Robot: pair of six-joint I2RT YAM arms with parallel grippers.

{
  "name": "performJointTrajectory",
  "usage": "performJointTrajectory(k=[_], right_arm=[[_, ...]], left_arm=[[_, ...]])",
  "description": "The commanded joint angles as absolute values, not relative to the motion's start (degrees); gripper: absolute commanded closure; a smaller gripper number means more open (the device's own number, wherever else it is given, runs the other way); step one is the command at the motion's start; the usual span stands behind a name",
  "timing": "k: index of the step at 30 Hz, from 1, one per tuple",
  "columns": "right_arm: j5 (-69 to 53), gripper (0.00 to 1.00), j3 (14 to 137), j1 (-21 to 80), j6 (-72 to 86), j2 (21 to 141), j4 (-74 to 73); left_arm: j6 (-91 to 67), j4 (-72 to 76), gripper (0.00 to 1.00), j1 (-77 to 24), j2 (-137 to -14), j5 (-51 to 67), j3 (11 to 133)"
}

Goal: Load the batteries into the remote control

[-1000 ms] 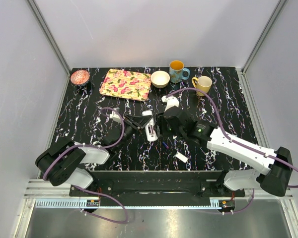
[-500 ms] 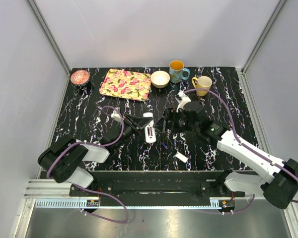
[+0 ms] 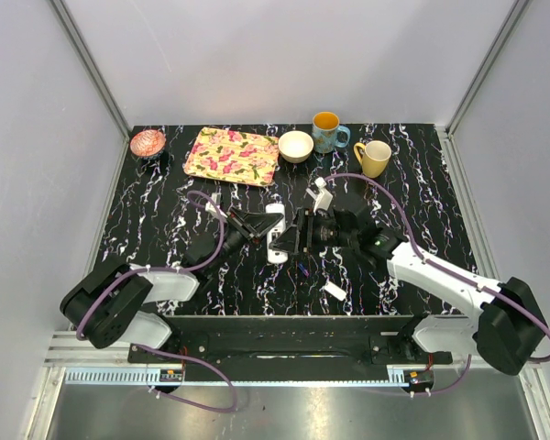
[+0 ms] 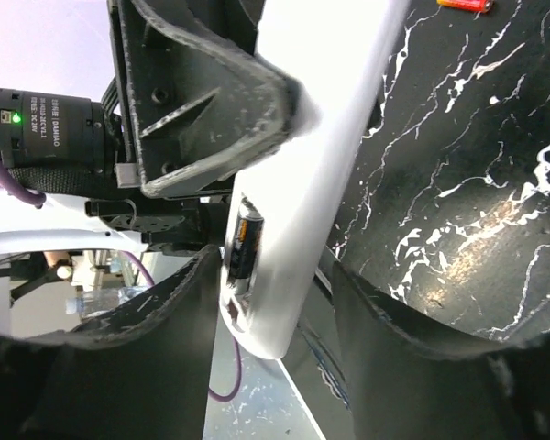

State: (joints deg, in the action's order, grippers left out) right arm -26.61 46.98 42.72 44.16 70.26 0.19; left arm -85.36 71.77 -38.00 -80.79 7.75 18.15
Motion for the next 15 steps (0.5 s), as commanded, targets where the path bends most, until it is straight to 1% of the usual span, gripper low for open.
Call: performJointTrajectory(k=[1, 3, 4, 7, 9, 10, 12, 14, 15], right_arm=[[-29.44, 0.49, 45.45, 42.36, 46.31, 70.93, 7.2], [-30.41, 0.56, 44.74, 42.1, 47.45, 71.1, 9.83], [-30.67, 0.63, 44.21, 42.01, 47.81, 71.19, 10.54], [-31.81, 0.76, 43.51, 41.57, 48.86, 71.28, 13.09], [-33.22, 0.95, 43.33, 41.31, 49.39, 71.54, 14.59], [-33.74, 1.0, 43.24, 41.13, 49.74, 71.72, 15.02], [-36.2, 1.0, 43.07, 41.04, 50.1, 72.07, 16.95], [-39.09, 1.0, 43.33, 40.87, 49.92, 72.86, 17.66], [-40.07, 1.0, 43.5, 40.78, 49.57, 73.04, 17.58]], left_arm=[[-84.64, 84.2, 1.0, -37.71, -77.87, 9.23, 20.48], [-84.46, 83.41, 1.0, -37.71, -77.26, 9.58, 20.65], [-84.46, 83.15, 1.0, -37.79, -76.99, 9.75, 20.74], [-84.03, 82.09, 1.0, -37.71, -76.29, 10.28, 20.74], [-83.94, 81.48, 1.0, -37.71, -76.11, 10.81, 20.66], [-83.85, 81.47, 1.0, -37.71, -76.2, 11.07, 20.57], [-83.85, 81.04, 0.99, -37.44, -76.72, 12.73, 20.92], [-84.81, 80.34, 0.94, -36.83, -77.43, 14.84, 21.53], [-85.25, 80.42, 0.9, -36.57, -78.48, 17.46, 22.14]])
